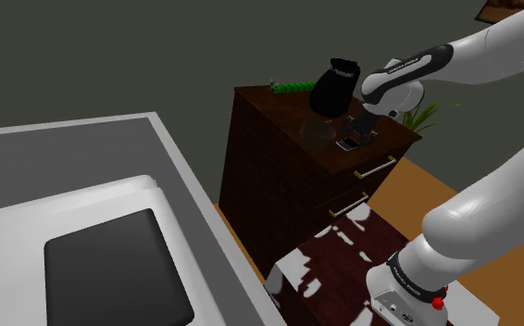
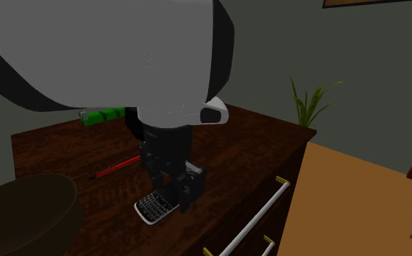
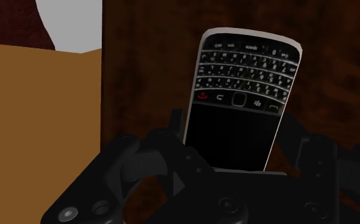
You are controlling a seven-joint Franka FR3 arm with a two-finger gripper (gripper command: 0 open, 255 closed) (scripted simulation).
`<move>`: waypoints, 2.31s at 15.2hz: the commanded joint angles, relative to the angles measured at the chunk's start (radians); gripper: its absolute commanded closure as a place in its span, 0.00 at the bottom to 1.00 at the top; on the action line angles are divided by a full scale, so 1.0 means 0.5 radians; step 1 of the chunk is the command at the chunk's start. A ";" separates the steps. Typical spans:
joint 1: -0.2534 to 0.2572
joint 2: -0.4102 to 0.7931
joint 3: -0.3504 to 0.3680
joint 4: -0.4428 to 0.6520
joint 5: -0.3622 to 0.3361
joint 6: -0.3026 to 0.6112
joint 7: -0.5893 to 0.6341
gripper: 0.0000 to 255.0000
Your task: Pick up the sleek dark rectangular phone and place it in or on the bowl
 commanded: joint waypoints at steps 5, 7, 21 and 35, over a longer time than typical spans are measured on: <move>-0.002 -0.096 0.001 0.057 -0.039 -0.152 0.033 1.00; -0.003 -0.128 0.003 0.081 -0.051 -0.207 0.044 1.00; -0.008 -0.302 0.016 0.296 -0.104 -0.589 0.099 1.00; 0.051 -0.432 0.120 0.458 -0.115 -0.874 0.274 1.00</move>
